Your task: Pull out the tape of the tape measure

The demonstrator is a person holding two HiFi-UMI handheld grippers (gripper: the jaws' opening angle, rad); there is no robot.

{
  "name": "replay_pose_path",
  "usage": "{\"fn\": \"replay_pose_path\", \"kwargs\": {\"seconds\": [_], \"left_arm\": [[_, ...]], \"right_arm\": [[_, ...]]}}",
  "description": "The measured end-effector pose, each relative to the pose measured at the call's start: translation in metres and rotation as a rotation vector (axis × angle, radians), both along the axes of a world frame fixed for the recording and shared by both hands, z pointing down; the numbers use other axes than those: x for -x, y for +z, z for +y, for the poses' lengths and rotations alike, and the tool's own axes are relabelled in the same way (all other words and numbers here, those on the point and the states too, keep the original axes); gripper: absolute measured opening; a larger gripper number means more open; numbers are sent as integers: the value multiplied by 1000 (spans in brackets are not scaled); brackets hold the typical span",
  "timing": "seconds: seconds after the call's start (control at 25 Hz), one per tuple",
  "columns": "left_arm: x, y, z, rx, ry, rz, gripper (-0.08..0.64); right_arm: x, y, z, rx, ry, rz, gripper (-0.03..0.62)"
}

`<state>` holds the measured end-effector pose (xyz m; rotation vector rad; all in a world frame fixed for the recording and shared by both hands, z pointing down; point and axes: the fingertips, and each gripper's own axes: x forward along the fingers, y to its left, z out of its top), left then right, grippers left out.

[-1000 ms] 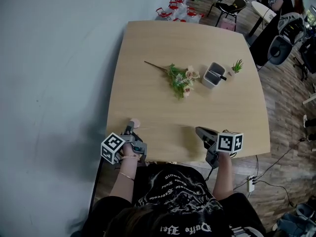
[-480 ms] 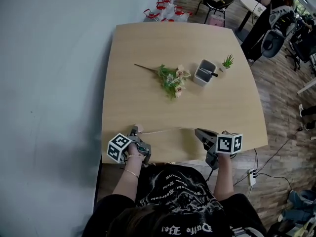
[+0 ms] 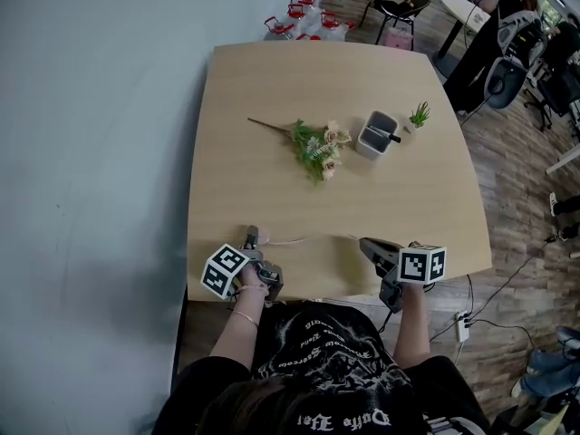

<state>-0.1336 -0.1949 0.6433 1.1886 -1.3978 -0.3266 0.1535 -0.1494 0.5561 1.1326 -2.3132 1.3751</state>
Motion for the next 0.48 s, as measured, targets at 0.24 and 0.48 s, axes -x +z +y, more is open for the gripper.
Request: {"fn": "replay_pose_path", "kwargs": {"seconds": [0.24,0.48], "left_arm": [[29,-15,7,-7,-66,-141,242],[78,-62,10,-163,-14,-431,242]], "right_arm": [[-2,2,-4,0,-10,15,17],[-21,21,-14,35,22,132,17]]}}
